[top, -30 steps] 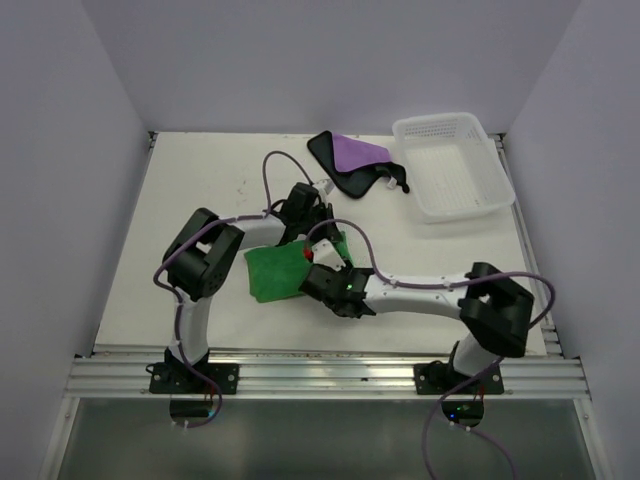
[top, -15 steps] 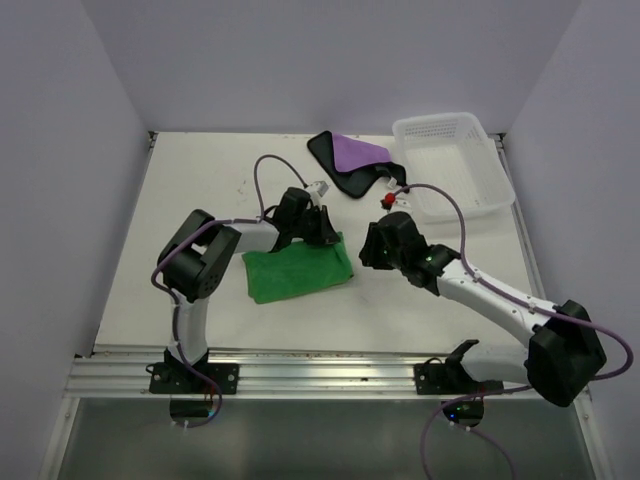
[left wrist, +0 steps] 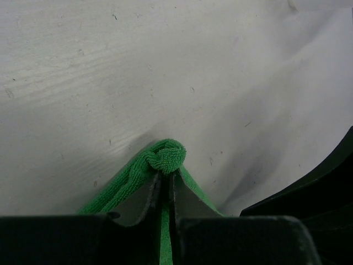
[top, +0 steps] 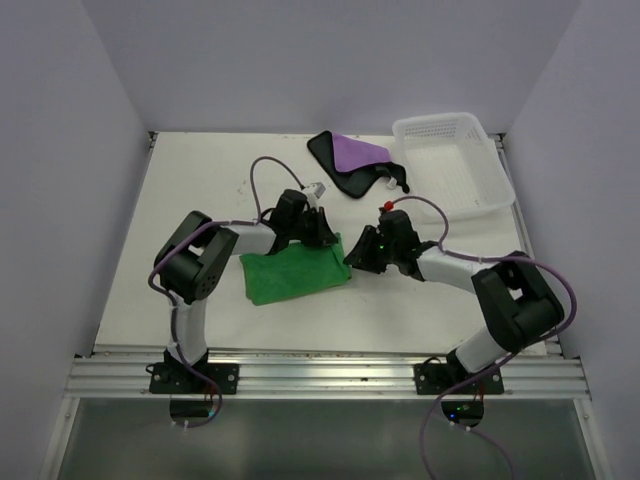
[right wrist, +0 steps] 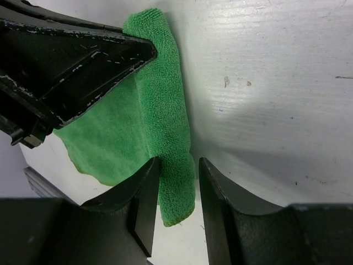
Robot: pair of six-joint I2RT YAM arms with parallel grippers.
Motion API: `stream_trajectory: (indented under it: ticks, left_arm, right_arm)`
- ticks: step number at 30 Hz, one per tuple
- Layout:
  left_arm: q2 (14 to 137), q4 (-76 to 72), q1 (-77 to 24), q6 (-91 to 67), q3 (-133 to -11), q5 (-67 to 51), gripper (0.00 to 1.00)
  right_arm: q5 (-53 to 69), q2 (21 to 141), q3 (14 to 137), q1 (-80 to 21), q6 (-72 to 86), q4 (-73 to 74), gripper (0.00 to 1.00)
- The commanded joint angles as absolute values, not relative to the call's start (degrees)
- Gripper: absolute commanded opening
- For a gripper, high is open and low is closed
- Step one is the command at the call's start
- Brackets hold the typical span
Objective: Roll the towels
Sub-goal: Roll the towel
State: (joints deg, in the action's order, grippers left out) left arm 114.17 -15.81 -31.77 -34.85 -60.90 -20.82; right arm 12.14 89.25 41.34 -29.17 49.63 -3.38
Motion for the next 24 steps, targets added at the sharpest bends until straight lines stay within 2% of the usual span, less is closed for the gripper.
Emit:
stream_trajectory:
  ticks: [1,17,24]
  left_arm:
    - [112.76,-15.73,-31.03,-33.75,-59.24,-20.04,0.0]
    - [111.36,-18.02,-31.11,-36.29,-55.81,-17.58,0.0]
    - [110.57,-18.81,-31.11,-38.14,-54.67,-15.65,0.0]
  right_arm:
    - [15.29,90.52,40.52,-29.0,51.24,-8.61,0.38]
    - [16.7,96.15,38.24,-29.53,48.17,-10.55,0.38]
    - [10.29,95.97,37.62,-33.83,43.51,-5.19,0.35]
